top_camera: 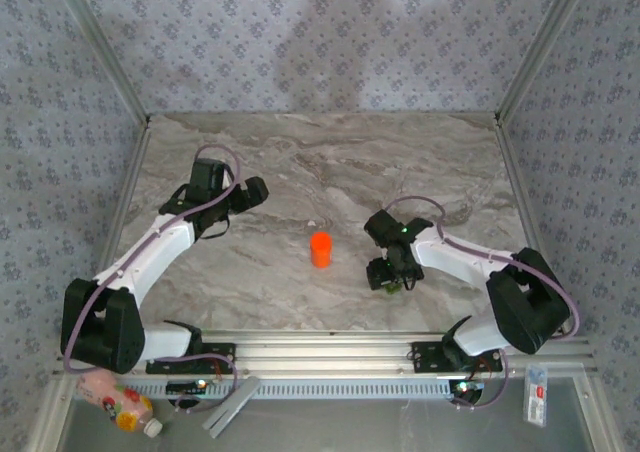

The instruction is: Sort the pills into containers

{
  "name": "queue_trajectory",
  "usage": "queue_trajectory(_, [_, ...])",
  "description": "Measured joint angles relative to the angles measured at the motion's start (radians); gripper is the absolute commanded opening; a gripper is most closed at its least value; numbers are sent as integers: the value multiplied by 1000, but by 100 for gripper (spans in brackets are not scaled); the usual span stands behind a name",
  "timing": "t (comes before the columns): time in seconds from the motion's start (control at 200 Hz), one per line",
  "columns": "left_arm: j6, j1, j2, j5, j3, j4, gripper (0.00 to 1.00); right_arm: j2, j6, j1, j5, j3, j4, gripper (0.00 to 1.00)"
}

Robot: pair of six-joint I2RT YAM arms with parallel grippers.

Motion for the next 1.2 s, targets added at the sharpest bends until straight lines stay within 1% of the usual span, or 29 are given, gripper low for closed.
queue_trajectory(0.445, [0, -2, 5, 0, 3, 0, 100, 28, 0, 13, -14, -3, 11, 73])
queue_trajectory(0.58, [0, -2, 5, 0, 3, 0, 100, 37, 1, 20, -14, -3, 12, 71])
queue_trajectory(1.199, [-4, -2, 5, 0, 3, 0, 100, 59, 23, 46, -12, -3, 14, 47])
